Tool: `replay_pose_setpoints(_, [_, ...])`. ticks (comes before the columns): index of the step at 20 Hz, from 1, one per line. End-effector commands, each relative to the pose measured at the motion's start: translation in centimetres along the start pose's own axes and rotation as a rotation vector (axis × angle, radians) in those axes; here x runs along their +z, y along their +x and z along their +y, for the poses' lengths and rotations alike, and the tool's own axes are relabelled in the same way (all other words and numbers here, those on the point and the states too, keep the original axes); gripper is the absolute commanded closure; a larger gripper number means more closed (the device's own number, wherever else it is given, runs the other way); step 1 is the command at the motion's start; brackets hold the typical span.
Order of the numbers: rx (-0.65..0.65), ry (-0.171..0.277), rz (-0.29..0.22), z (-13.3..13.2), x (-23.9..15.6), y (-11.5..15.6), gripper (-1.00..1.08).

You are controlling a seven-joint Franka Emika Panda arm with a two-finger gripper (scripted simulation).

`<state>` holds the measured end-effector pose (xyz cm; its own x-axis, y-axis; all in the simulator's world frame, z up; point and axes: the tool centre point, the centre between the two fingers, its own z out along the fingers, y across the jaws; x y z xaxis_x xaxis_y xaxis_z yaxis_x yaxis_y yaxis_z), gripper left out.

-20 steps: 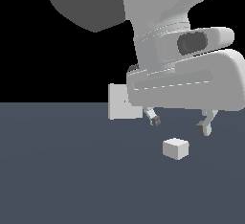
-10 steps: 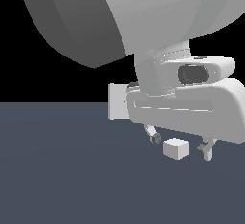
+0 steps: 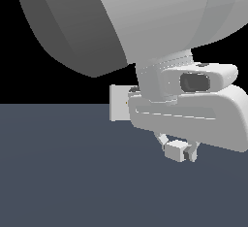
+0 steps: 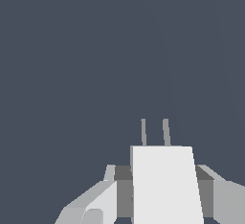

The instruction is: Plug the charger into the wall socket.

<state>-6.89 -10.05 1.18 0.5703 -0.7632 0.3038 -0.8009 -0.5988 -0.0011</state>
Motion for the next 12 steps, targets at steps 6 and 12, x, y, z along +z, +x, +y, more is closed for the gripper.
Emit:
replay_pose_setpoints(6, [-0.001,0.0,0.0,-0.01,0.0,0.01,1.08])
replay_pose_setpoints(12, [-0.039,0.013,0.001,-0.29,-0.25,0.23,1.08])
